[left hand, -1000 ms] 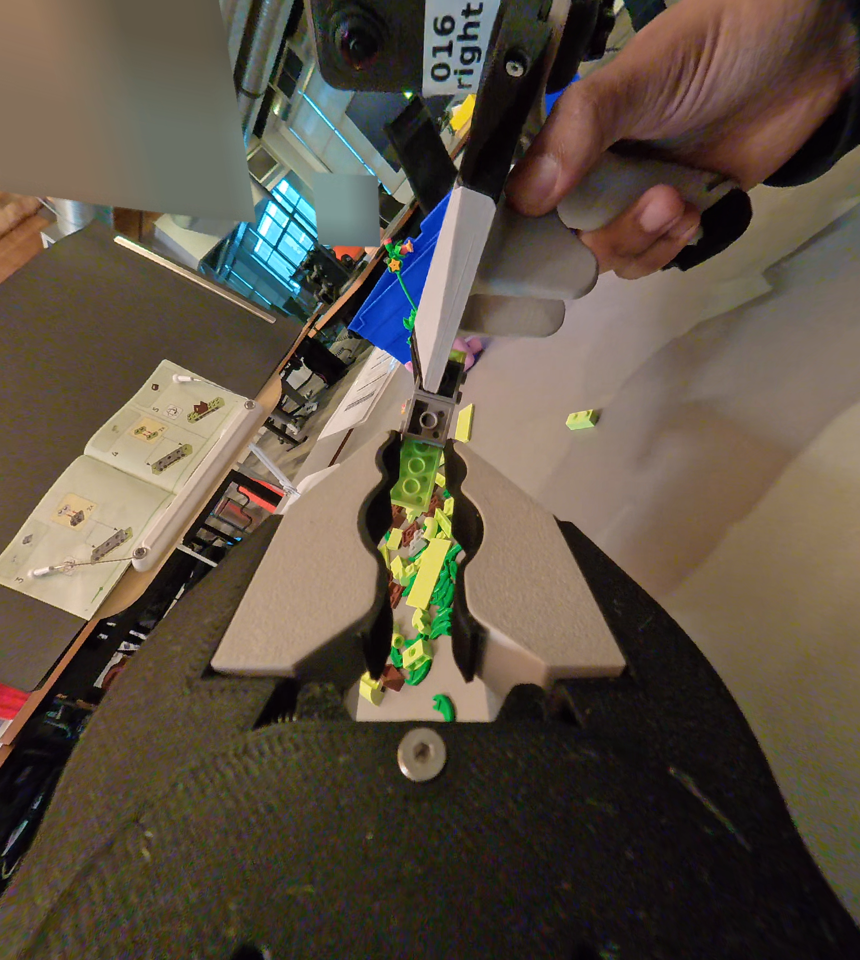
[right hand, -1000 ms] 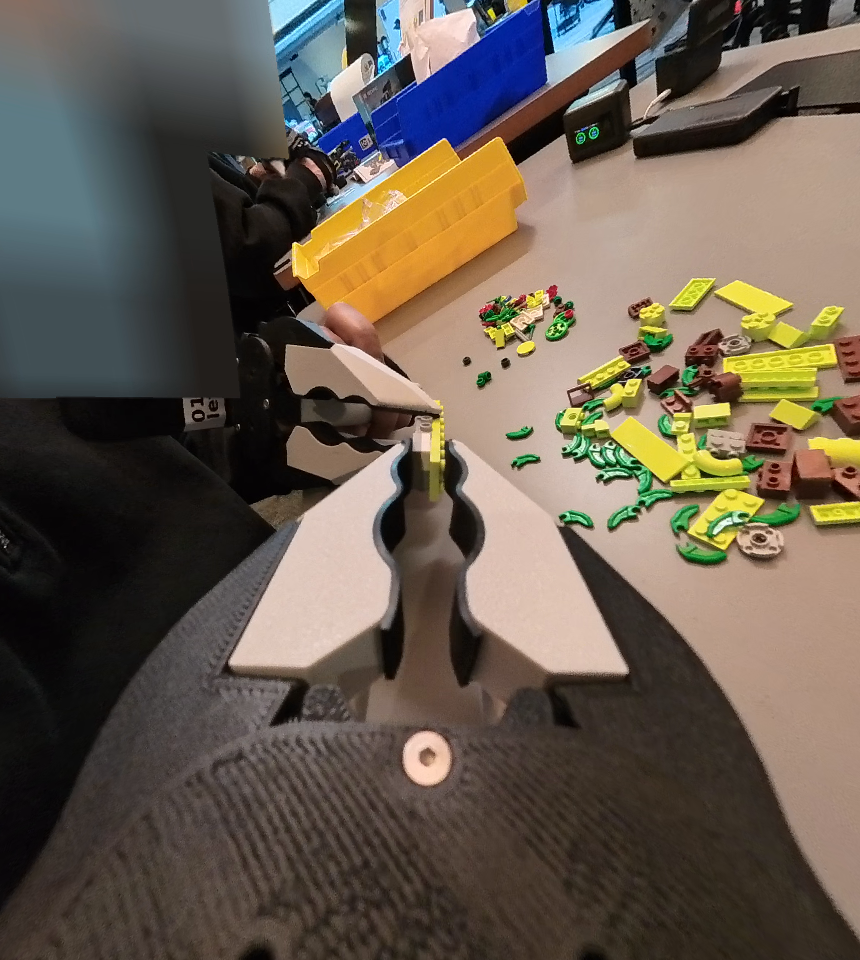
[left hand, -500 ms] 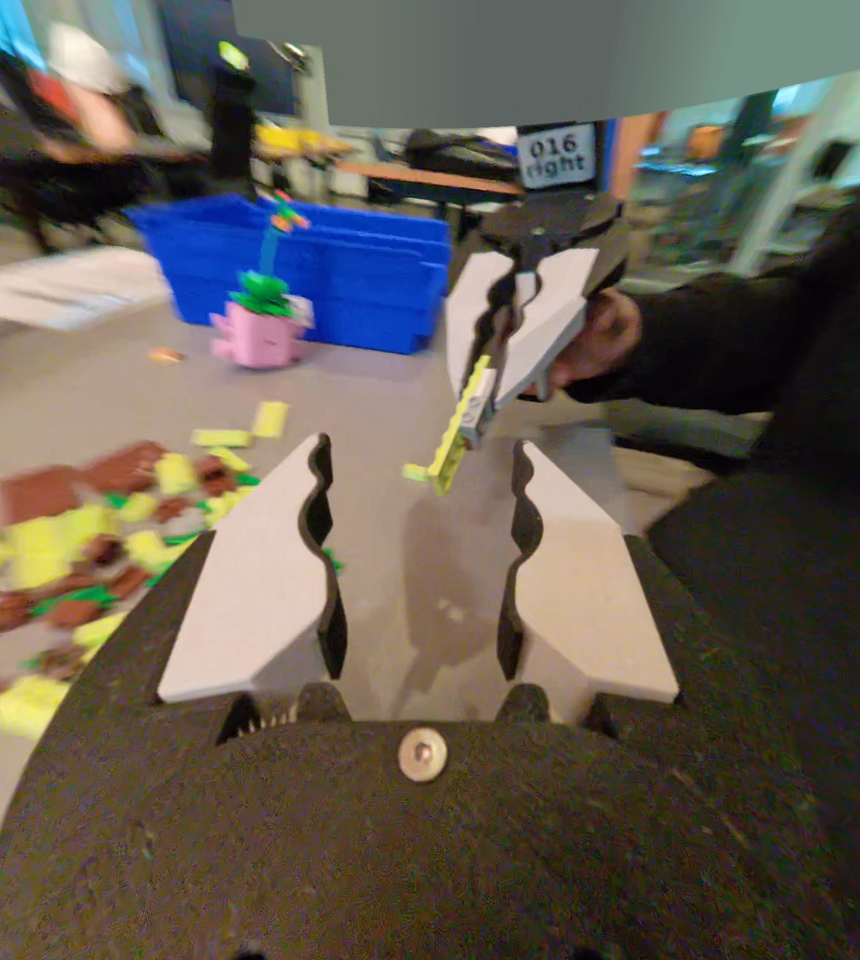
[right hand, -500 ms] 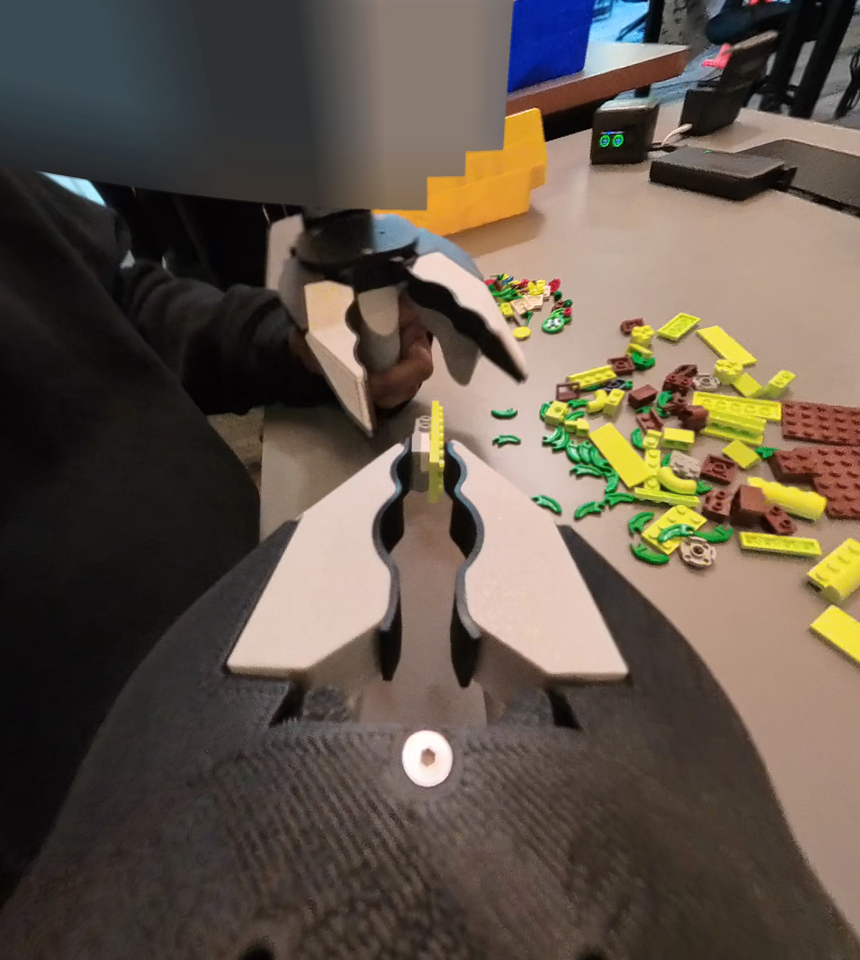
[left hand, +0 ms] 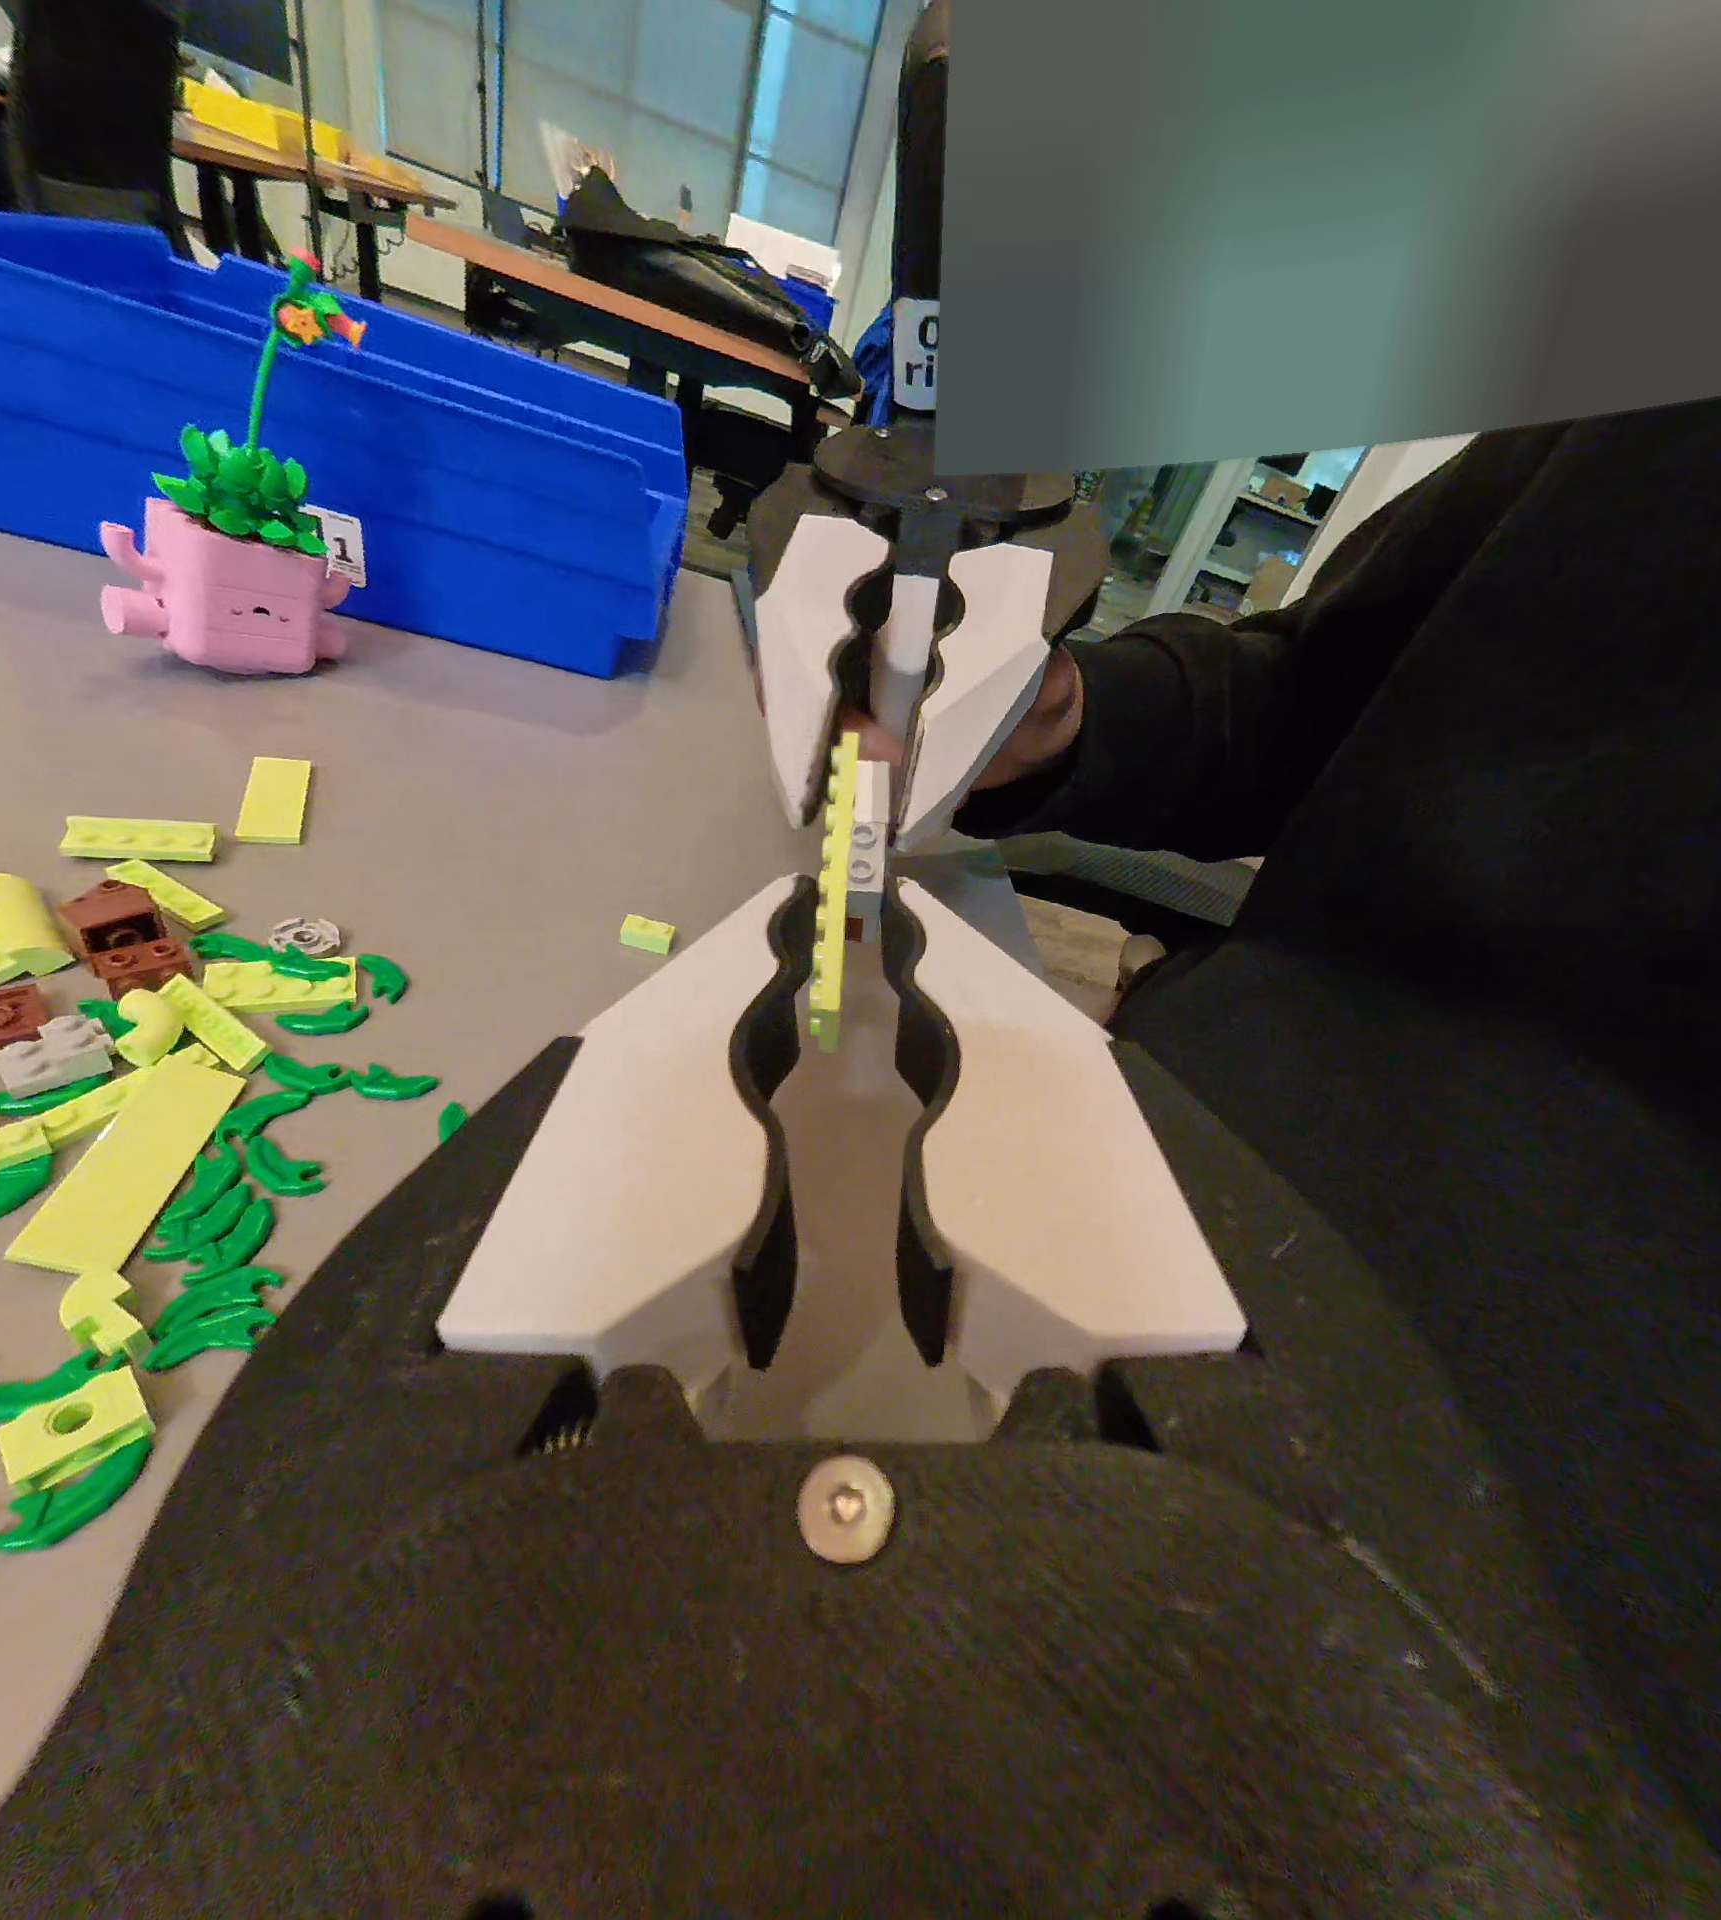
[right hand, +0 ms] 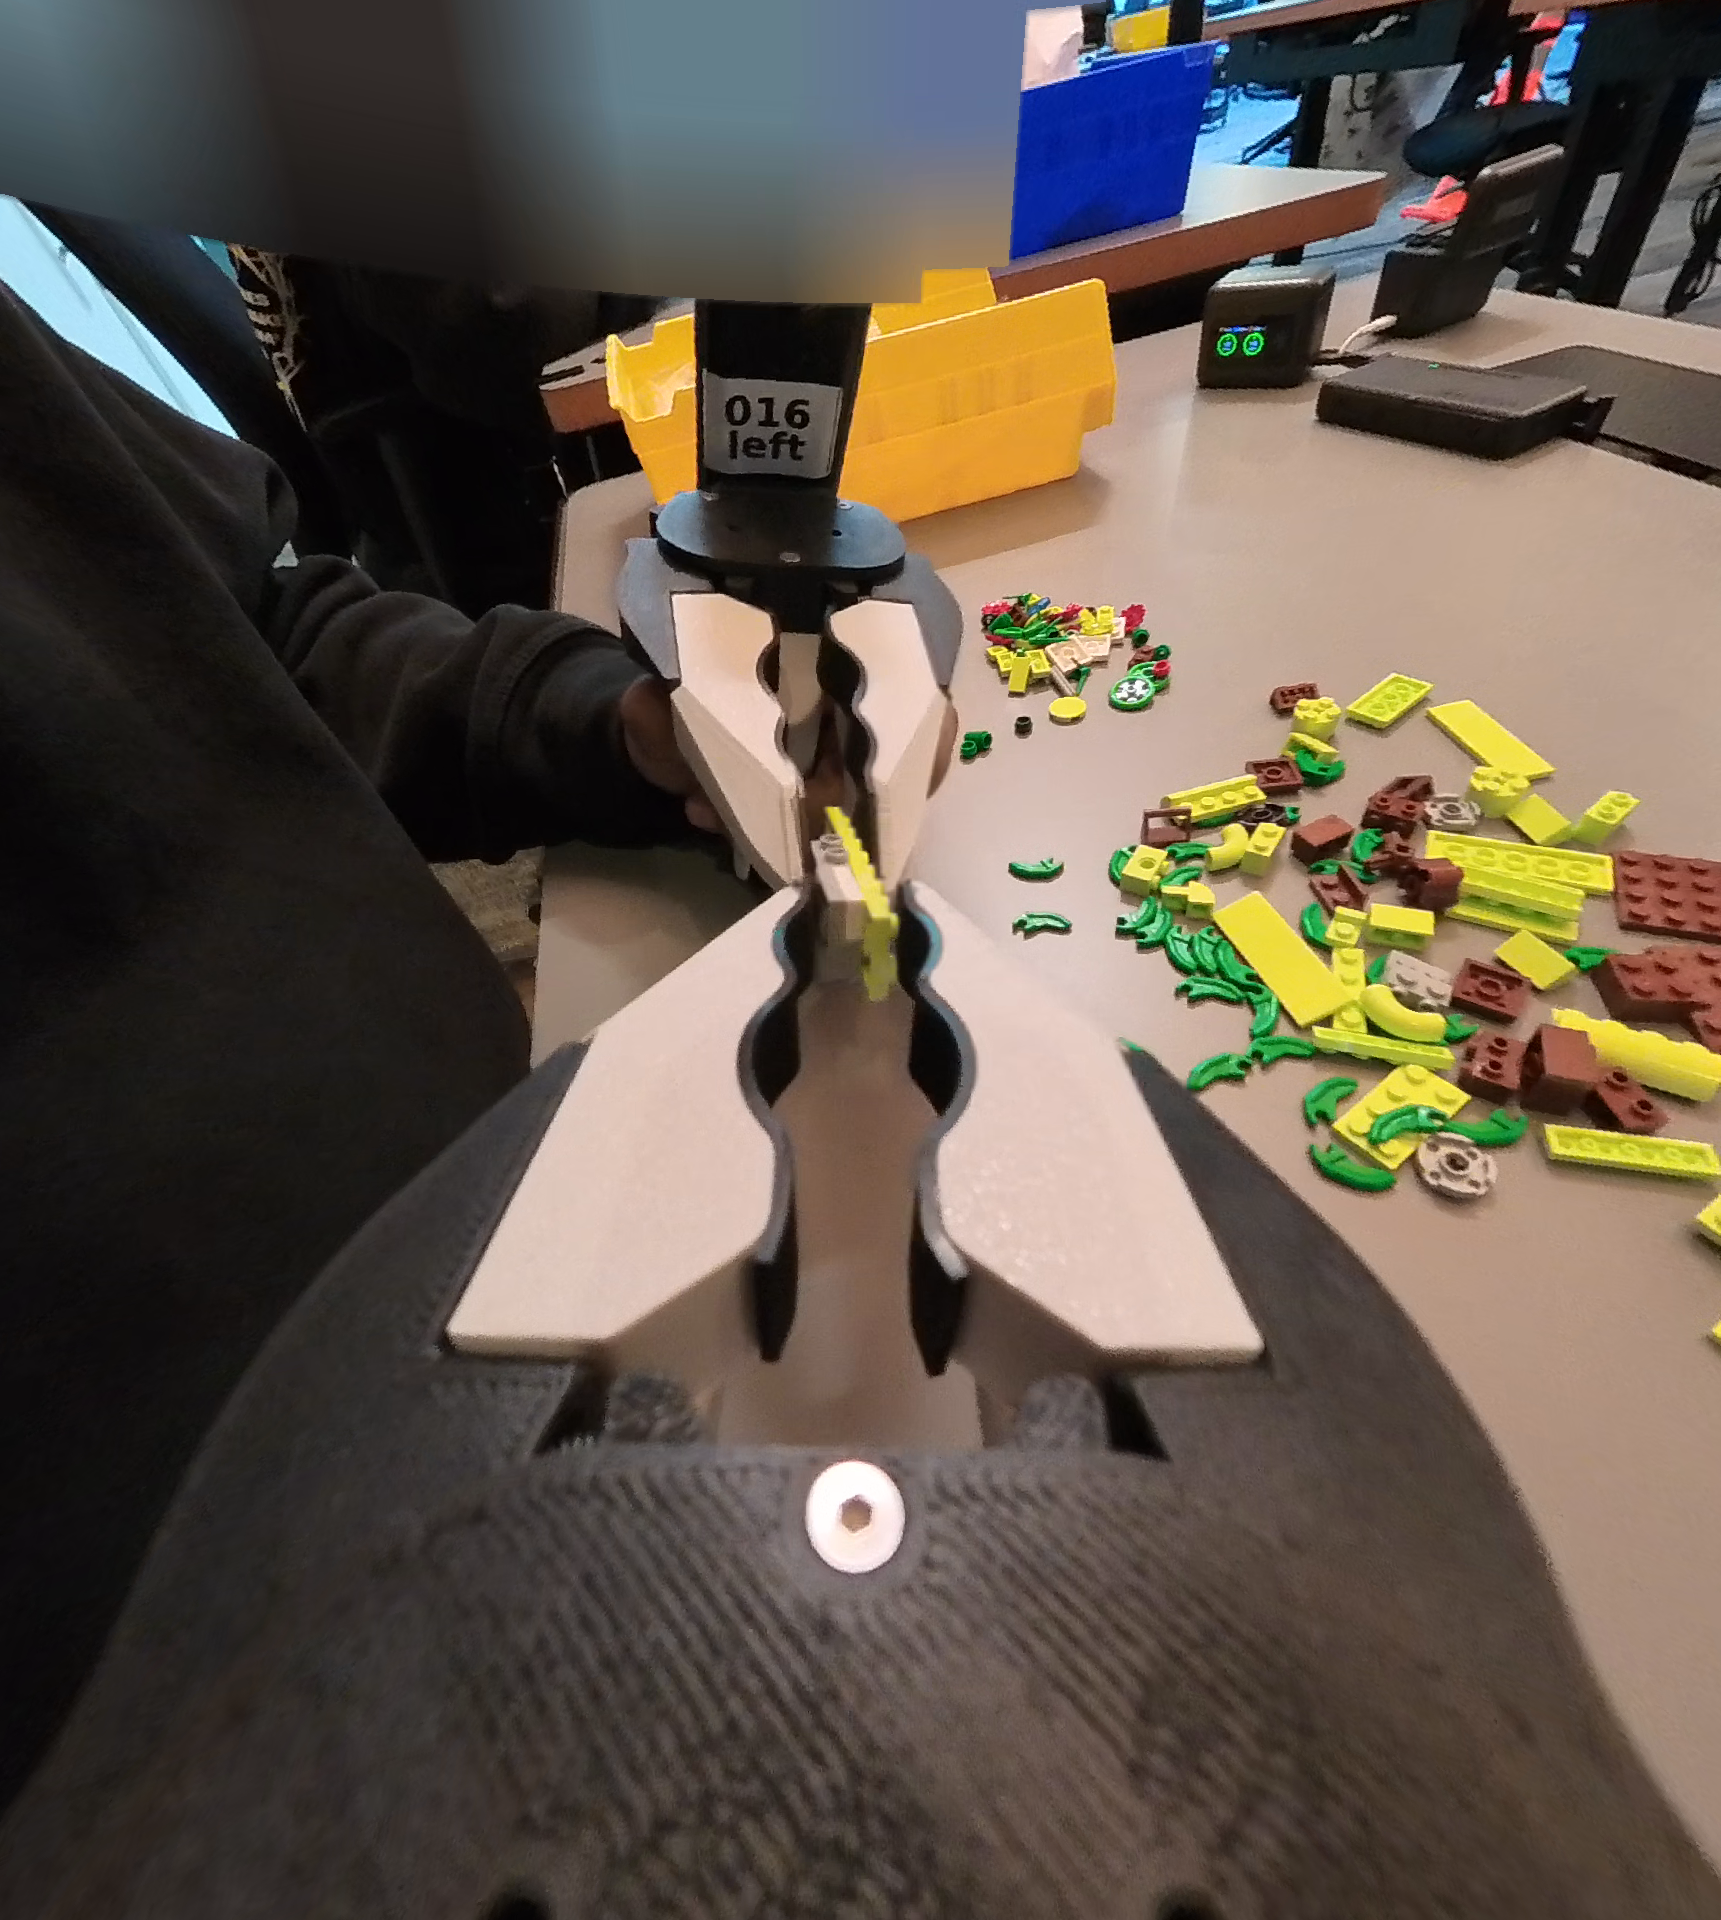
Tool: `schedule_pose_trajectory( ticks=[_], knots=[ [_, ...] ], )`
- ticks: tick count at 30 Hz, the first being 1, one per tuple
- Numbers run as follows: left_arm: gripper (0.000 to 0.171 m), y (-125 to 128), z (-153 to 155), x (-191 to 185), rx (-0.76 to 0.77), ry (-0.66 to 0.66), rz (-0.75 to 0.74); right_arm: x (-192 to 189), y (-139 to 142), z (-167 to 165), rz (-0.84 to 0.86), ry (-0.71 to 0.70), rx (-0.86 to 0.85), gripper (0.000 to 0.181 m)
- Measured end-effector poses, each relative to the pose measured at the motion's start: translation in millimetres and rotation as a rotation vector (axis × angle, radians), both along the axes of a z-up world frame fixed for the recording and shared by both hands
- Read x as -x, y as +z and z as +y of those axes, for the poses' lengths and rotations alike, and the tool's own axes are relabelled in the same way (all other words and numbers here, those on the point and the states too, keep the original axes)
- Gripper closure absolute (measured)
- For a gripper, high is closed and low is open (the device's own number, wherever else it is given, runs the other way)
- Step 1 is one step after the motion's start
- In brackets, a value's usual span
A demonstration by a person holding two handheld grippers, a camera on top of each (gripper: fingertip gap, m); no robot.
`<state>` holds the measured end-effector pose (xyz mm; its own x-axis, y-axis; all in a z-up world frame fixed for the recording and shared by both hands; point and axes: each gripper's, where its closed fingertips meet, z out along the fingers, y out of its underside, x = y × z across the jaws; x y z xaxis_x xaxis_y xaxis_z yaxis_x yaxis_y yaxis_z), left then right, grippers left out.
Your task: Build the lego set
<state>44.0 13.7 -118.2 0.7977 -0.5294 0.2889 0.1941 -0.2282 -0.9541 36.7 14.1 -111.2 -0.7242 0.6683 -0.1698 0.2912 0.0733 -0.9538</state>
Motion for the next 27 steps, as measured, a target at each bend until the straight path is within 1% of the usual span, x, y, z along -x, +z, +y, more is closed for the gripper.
schedule_pose_trajectory(
  ticks=[12,27],
  knots=[
    [0.164,0.6,-1.5,0.7,-0.004,-0.001,-0.007,0.9,-2.1,-1.9,-0.033,0.006,0.044,0.165],
    [0.164,1.3,-2.0,2.6,-0.003,-0.001,-0.028,2.5,-1.0,-0.8,-0.042,0.013,0.056,0.166]
  ],
)
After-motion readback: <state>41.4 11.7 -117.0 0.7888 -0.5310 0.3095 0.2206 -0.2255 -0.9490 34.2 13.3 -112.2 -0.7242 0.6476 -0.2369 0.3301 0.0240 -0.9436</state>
